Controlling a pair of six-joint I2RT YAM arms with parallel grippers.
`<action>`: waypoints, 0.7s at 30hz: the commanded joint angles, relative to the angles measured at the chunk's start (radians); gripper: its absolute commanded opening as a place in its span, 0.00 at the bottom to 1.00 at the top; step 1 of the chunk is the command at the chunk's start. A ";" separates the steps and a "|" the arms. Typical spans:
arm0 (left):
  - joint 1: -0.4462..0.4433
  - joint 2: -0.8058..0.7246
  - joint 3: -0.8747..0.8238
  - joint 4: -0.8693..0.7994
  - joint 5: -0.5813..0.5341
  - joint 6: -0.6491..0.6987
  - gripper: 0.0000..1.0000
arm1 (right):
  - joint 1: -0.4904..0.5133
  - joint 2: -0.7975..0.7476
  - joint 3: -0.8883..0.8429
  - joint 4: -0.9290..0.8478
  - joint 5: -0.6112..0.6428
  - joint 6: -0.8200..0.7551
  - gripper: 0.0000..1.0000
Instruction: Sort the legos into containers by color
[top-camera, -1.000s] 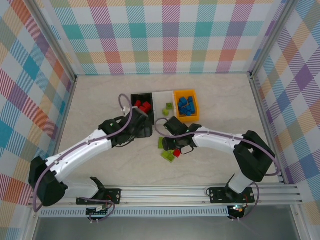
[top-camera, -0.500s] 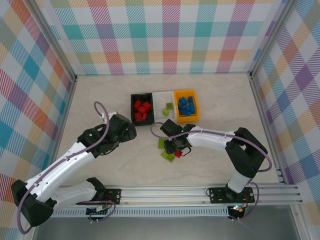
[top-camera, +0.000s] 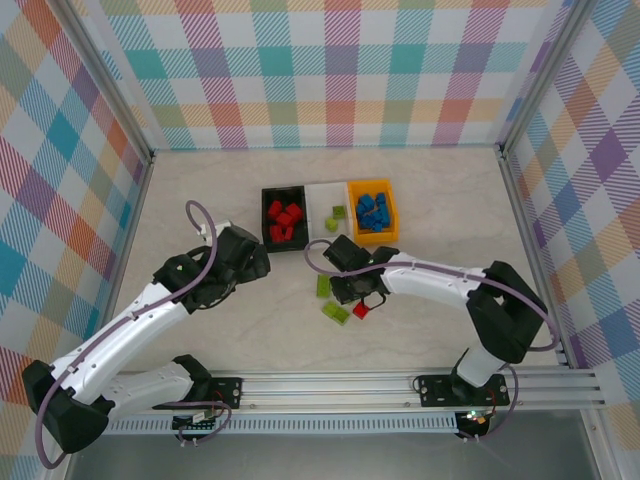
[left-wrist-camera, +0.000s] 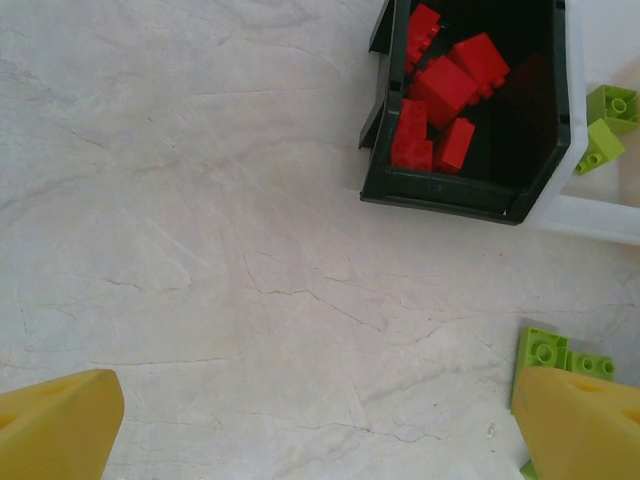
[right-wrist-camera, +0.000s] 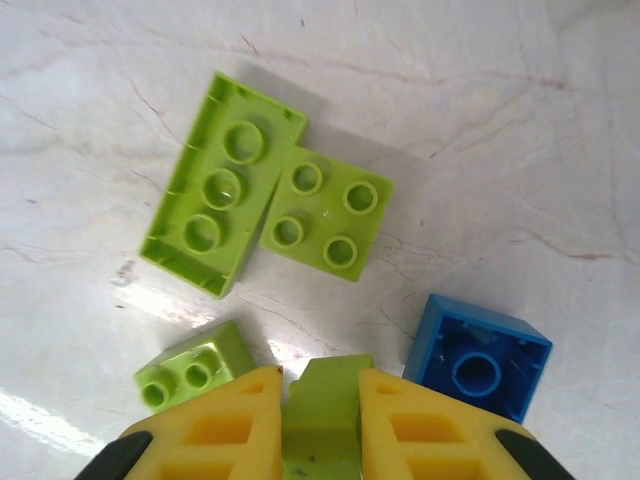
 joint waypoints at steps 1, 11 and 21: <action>0.011 0.007 -0.011 0.000 0.014 0.010 1.00 | -0.025 -0.058 0.052 -0.026 0.001 0.014 0.19; 0.012 0.022 -0.129 0.109 0.167 0.001 1.00 | -0.222 0.177 0.471 0.004 -0.036 -0.018 0.20; -0.013 0.105 -0.193 0.250 0.332 0.010 1.00 | -0.296 0.550 0.880 -0.086 -0.071 0.006 0.25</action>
